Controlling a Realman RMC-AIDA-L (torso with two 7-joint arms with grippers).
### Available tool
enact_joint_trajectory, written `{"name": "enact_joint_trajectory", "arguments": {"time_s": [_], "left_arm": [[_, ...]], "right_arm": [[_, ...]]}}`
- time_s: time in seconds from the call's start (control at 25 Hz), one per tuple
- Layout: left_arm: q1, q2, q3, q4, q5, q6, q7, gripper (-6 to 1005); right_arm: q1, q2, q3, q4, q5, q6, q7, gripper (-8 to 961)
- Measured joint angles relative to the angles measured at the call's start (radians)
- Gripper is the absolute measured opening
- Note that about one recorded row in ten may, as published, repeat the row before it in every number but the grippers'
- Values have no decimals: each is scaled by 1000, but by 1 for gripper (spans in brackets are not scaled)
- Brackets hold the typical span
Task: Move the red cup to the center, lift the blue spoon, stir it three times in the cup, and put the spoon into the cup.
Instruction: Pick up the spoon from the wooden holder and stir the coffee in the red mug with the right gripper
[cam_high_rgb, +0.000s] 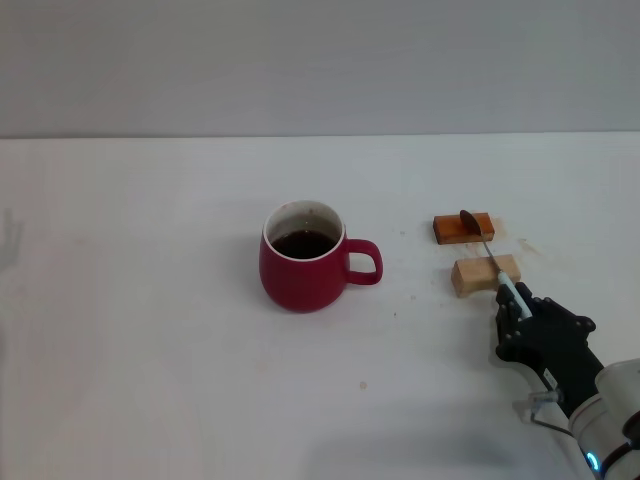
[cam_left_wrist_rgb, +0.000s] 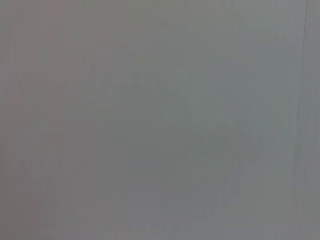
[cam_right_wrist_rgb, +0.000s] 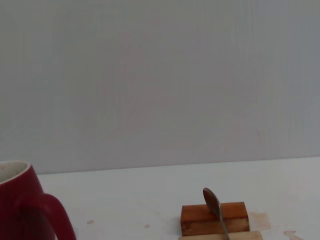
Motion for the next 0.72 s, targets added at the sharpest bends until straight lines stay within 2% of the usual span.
{"name": "enact_joint_trajectory", "arguments": {"time_s": [0.72], "left_arm": [[-23, 0, 0, 11, -7, -30, 0, 862]], "right_arm": [[14, -7, -6, 3, -9, -42, -13, 136]]}}
